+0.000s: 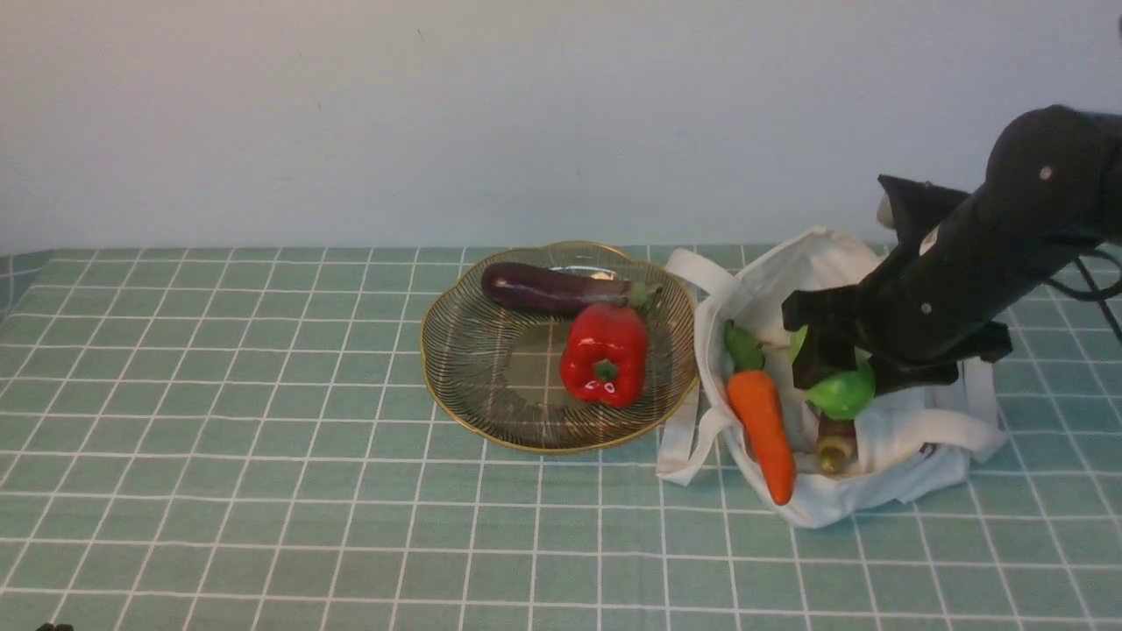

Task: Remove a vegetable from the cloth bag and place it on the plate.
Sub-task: Use the right arm to grab a chayote from the bag, then use the right arm to put the chayote into the empty plate on the left

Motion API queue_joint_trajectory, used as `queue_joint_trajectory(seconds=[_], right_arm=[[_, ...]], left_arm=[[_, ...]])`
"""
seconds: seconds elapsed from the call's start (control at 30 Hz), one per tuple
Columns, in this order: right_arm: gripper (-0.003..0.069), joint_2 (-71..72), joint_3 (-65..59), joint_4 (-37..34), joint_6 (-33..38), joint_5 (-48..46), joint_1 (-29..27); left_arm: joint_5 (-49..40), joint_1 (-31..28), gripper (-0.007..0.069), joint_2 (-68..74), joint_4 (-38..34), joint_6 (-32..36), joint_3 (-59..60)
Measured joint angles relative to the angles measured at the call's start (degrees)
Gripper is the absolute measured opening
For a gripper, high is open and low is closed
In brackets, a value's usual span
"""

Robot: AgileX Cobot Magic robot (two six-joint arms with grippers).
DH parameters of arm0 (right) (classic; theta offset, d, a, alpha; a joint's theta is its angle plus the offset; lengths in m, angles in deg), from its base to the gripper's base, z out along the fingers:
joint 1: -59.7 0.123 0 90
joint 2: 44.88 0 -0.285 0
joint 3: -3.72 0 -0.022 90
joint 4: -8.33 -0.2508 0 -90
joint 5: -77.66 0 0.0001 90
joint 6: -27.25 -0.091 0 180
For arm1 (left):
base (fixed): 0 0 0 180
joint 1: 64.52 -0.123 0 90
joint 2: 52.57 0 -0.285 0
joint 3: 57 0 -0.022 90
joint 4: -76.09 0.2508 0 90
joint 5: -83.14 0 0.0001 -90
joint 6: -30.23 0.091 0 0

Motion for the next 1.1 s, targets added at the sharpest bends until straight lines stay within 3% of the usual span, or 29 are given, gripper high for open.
queue_joint_trajectory(seconds=[0.13,0.4,0.6,0.9,0.97,1.1], right_arm=[[0.0392,4.59,0.0,-0.45,0.28,-1.66,0.0],[0.0392,10.48,0.02,-12.03,7.35,0.63,4.02],[0.0392,3.78,1.67,-14.85,9.86,12.4,14.06],[0.0393,-12.18,11.48,-14.42,10.07,20.9,15.97],[0.041,-14.55,13.18,-14.42,10.07,21.46,15.97],[0.052,-17.39,15.05,-14.42,10.07,22.82,15.97]], left_arm=[[0.0,0.0,-0.0005,0.0,0.0,0.0,0.0],[0.0,0.0,-0.0005,0.0,0.0,0.0,0.0],[0.0,0.0,-0.0005,0.0,0.0,0.0,0.0],[0.0,0.0,-0.0005,0.0,0.0,0.0,0.0],[0.0,0.0,-0.0005,0.0,0.0,0.0,0.0],[0.0,0.0,-0.0005,0.0,0.0,0.0,0.0]])
